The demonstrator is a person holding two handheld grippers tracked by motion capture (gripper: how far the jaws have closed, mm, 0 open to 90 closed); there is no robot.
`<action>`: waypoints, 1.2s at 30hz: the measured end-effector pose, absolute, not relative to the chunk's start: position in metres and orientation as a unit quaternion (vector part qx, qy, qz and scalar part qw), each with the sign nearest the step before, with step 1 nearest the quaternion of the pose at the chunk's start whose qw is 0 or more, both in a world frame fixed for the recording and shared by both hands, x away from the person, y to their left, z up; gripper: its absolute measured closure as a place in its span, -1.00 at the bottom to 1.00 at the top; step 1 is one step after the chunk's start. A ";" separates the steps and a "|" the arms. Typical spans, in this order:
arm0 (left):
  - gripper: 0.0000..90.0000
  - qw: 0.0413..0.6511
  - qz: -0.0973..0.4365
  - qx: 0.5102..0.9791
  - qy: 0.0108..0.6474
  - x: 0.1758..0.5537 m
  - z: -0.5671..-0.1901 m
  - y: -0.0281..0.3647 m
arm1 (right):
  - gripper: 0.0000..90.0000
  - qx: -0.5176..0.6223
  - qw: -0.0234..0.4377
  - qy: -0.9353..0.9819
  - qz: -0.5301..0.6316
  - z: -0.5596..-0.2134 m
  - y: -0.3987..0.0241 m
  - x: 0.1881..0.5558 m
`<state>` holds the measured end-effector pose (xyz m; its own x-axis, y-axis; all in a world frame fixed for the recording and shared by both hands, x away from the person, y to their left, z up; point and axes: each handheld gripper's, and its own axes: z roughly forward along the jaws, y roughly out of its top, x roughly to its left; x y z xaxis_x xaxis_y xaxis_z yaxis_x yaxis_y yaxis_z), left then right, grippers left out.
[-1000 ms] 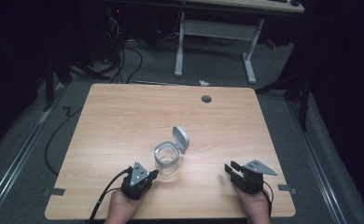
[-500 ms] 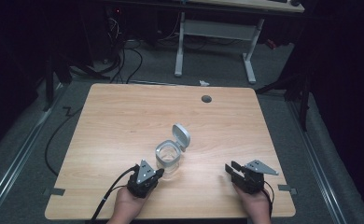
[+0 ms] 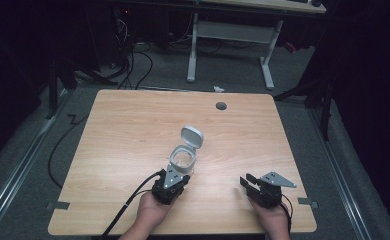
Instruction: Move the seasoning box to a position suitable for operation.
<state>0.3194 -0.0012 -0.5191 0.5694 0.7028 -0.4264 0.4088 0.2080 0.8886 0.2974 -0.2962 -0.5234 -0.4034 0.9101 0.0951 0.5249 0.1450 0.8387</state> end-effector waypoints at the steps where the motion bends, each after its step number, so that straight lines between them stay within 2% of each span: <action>1: 1.00 0.635 0.119 0.615 0.452 0.318 -0.519 0.004 | 0.46 0.496 0.229 0.722 0.425 -0.523 -0.297 0.297; 6: 1.00 0.630 0.136 0.601 0.473 0.322 -0.524 0.030 | 0.46 0.502 0.233 0.715 0.428 -0.522 -0.301 0.295; 7: 1.00 0.626 0.149 0.591 0.487 0.330 -0.525 0.044 | 0.47 0.505 0.231 0.712 0.430 -0.522 -0.302 0.295; 10: 1.00 0.624 0.162 0.575 0.503 0.346 -0.526 0.053 | 0.46 0.503 0.234 0.713 0.429 -0.522 -0.301 0.295; 16: 1.00 0.626 0.165 0.563 0.515 0.368 -0.527 0.049 | 0.46 0.502 0.238 0.714 0.426 -0.523 -0.297 0.297; 19: 1.00 0.626 0.163 0.562 0.515 0.371 -0.528 0.047 | 0.40 0.506 0.240 0.712 0.424 -0.524 -0.297 0.297; 36: 1.00 0.639 0.148 0.562 0.504 0.356 -0.524 0.039 | 0.50 0.511 0.249 0.713 0.410 -0.523 -0.293 0.300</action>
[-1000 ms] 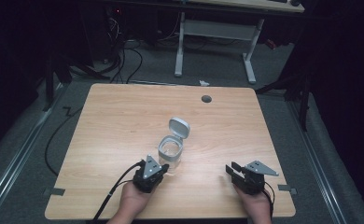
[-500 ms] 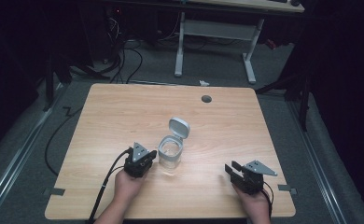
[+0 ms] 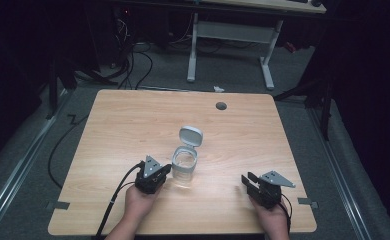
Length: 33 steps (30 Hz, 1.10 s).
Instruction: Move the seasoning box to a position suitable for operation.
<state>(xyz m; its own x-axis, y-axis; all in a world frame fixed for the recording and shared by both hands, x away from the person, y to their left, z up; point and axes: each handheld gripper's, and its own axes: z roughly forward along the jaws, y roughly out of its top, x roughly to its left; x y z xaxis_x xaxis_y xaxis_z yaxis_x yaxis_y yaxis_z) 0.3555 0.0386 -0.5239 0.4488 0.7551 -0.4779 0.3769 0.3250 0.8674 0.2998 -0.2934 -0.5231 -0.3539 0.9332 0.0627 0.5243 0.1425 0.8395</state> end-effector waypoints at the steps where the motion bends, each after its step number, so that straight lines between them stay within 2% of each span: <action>1: 1.00 0.641 0.146 0.561 0.503 0.355 -0.524 0.038 | 0.51 0.512 0.249 0.714 0.408 -0.523 -0.293 0.300; 8: 1.00 0.643 0.143 0.566 0.496 0.348 -0.522 0.032 | 0.56 0.522 0.246 0.709 0.405 -0.523 -0.294 0.301; 13: 1.00 0.644 0.137 0.565 0.497 0.345 -0.520 0.030 | 0.67 0.510 0.248 0.713 0.412 -0.521 -0.294 0.298; 24: 0.93 0.646 0.140 0.564 0.494 0.341 -0.522 0.034 | 0.69 0.496 0.251 0.721 0.414 -0.522 -0.295 0.296; 33: 0.86 0.649 0.123 0.572 0.487 0.314 -0.525 0.034 | 0.70 0.480 0.255 0.729 0.416 -0.519 -0.289 0.295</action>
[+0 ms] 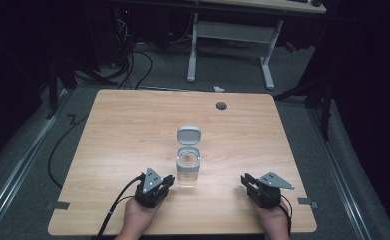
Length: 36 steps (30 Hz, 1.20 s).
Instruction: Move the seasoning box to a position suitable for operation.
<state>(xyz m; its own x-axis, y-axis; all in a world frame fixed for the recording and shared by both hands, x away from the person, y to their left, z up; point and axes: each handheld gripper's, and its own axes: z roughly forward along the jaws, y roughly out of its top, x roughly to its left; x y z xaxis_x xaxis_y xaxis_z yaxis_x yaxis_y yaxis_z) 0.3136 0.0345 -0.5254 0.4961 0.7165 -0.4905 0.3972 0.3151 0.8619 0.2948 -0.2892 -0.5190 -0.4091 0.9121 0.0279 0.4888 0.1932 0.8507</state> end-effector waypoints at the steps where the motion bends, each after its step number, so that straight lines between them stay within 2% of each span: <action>1: 0.86 0.649 0.121 0.575 0.483 0.311 -0.526 0.033 | 0.71 0.480 0.252 0.730 0.417 -0.519 -0.288 0.295; 9: 0.86 0.653 0.099 0.593 0.460 0.307 -0.527 0.006 | 1.00 0.471 0.240 0.734 0.427 -0.516 -0.276 0.296; 18: 0.85 0.647 0.094 0.609 0.449 0.306 -0.532 -0.012 | 1.00 0.439 0.236 0.751 0.433 -0.504 -0.251 0.311; 22: 0.90 0.635 0.102 0.624 0.444 0.308 -0.532 -0.015 | 0.99 0.436 0.248 0.747 0.437 -0.496 -0.245 0.324; 36: 0.91 0.646 0.109 0.607 0.449 0.313 -0.535 -0.015 | 0.96 0.429 0.241 0.752 0.439 -0.478 -0.213 0.369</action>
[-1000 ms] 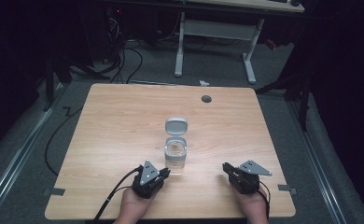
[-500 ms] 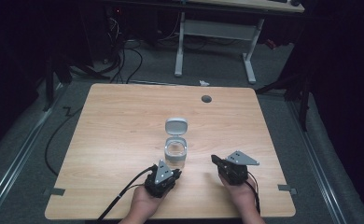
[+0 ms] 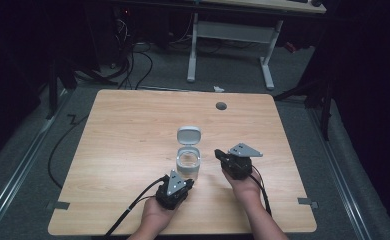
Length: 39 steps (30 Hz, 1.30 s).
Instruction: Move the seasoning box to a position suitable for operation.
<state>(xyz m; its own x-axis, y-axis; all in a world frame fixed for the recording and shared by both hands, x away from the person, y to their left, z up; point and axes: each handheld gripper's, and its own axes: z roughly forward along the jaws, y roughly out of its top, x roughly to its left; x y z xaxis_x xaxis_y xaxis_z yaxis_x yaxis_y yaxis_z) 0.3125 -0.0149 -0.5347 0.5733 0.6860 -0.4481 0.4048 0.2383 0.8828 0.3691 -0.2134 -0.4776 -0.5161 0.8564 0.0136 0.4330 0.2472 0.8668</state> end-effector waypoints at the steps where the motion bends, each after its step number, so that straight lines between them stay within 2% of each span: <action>1: 0.92 0.651 0.109 0.601 0.452 0.313 -0.534 -0.014 | 0.96 0.427 0.244 0.752 0.440 -0.477 -0.213 0.371; 10: 1.00 0.654 0.118 0.587 0.463 0.316 -0.533 -0.011 | 0.95 0.425 0.245 0.748 0.446 -0.464 -0.196 0.400; 19: 1.00 0.649 0.107 0.582 0.479 0.321 -0.533 -0.010 | 0.95 0.426 0.236 0.742 0.461 -0.449 -0.174 0.426; 39: 0.99 0.649 0.103 0.582 0.479 0.321 -0.533 -0.010 | 0.95 0.414 0.234 0.736 0.481 -0.440 -0.170 0.428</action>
<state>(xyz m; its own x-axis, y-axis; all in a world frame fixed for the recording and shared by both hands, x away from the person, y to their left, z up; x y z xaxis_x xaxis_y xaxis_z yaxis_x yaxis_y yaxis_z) 0.3214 -0.0101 -0.5331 0.5189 0.6919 -0.5020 0.4246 0.3011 0.8539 0.4279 -0.1696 -0.4403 -0.5469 0.8355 0.0541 0.3853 0.1937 0.9022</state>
